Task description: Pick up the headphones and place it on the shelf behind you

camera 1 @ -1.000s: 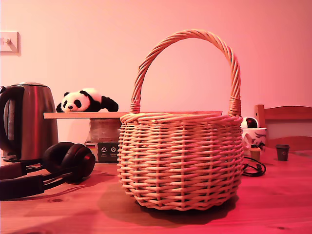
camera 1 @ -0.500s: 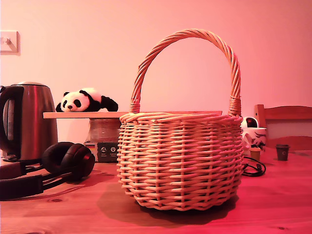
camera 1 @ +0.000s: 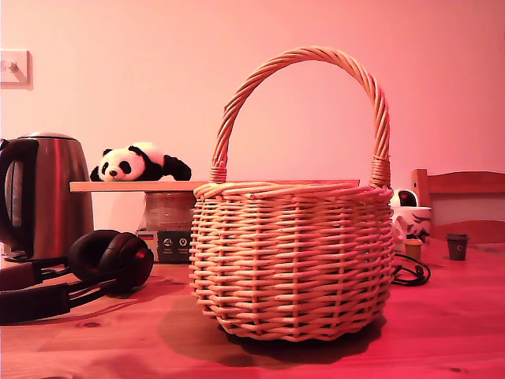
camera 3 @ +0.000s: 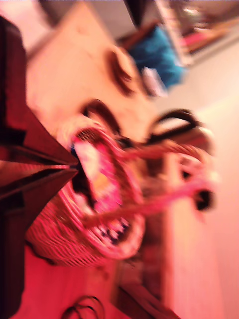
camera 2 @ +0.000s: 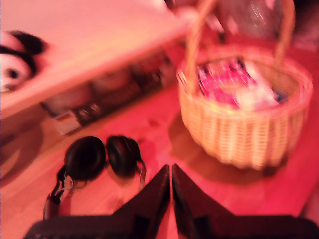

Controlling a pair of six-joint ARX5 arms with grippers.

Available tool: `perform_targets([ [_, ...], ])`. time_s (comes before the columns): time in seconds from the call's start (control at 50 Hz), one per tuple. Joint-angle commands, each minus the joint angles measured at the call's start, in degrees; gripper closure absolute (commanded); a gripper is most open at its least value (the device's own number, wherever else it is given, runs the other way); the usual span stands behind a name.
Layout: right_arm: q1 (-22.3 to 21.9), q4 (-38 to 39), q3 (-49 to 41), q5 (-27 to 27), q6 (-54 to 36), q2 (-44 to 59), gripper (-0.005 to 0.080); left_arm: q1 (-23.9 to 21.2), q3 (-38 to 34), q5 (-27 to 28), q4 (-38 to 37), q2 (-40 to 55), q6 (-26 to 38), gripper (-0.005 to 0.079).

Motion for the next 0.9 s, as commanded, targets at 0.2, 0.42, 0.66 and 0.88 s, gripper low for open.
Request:
perform_targets([
  [0.2, 3.91, -7.43, 10.88, -0.20, -6.54, 11.37, 0.0765, -5.40, 1.99, -8.74, -4.76, 12.07, 12.70, 0.0737],
  [0.42, 7.21, -6.67, 13.75, -0.22, -7.30, 19.02, 0.0765, -10.78, 3.28, -20.17, -3.72, 21.66, 16.09, 0.0340],
  [0.66, 9.51, -4.74, 13.79, -0.13, -10.58, 24.81, 0.0765, -14.47, 3.82, -26.77, 5.42, 28.76, 18.25, 0.0274],
  [0.88, 9.84, -2.58, 13.79, 0.26, -11.80, 26.60, 0.0765, -14.99, 4.83, -26.62, 6.27, 37.99, 19.21, 0.0275],
])
